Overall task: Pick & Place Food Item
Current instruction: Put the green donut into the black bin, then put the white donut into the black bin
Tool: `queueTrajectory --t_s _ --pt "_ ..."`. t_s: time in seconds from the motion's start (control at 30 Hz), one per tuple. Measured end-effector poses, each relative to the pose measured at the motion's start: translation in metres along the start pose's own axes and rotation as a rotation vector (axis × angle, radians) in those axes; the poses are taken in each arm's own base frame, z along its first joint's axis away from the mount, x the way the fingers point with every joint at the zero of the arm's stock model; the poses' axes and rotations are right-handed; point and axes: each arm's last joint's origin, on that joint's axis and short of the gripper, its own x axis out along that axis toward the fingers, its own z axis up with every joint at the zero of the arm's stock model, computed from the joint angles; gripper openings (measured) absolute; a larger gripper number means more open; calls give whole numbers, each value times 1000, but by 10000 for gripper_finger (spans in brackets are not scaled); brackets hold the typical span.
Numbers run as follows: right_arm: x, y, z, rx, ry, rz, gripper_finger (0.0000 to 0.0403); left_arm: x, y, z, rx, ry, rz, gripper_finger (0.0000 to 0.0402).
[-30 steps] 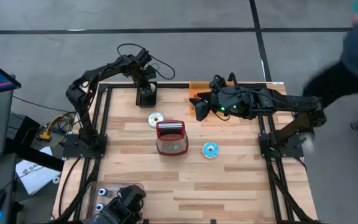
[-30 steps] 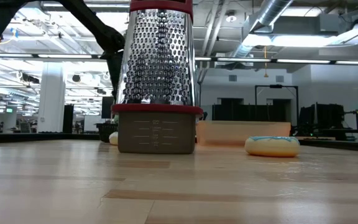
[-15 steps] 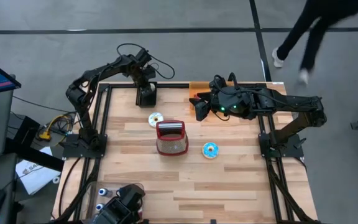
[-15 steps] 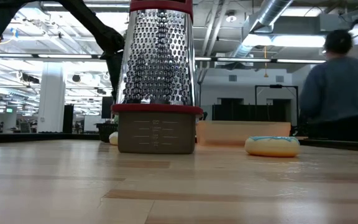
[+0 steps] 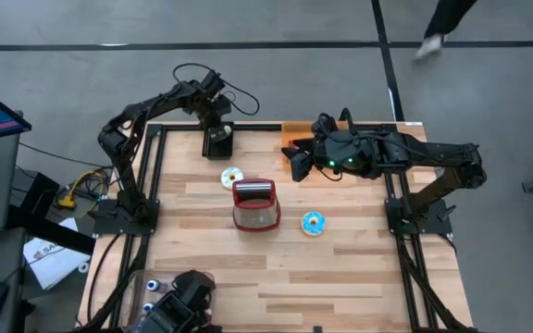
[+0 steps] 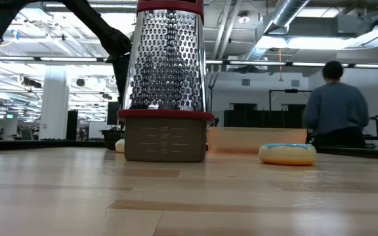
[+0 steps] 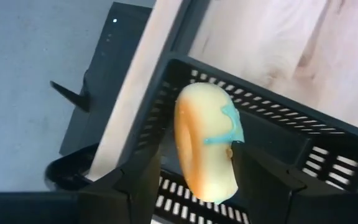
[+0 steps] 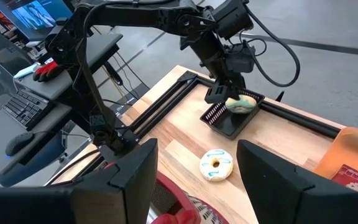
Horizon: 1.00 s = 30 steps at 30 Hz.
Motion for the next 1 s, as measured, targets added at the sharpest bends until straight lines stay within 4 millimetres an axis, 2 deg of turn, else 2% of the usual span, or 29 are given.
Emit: queueTrajectory --t_s 0.27,0.67,0.87,1.0 --pt "0 0 0 -1 2 -2 211 0 8 0 -5 -7 77 179" --pt "0 -2 -2 12 16 -15 211 -6 41 -19 -104 10 170 176" --pt "1 -3 -1 14 15 -20 211 -37 51 -21 -180 -136 197 176" --pt "2 -4 0 14 14 -26 211 -70 47 -22 -210 -258 163 176"
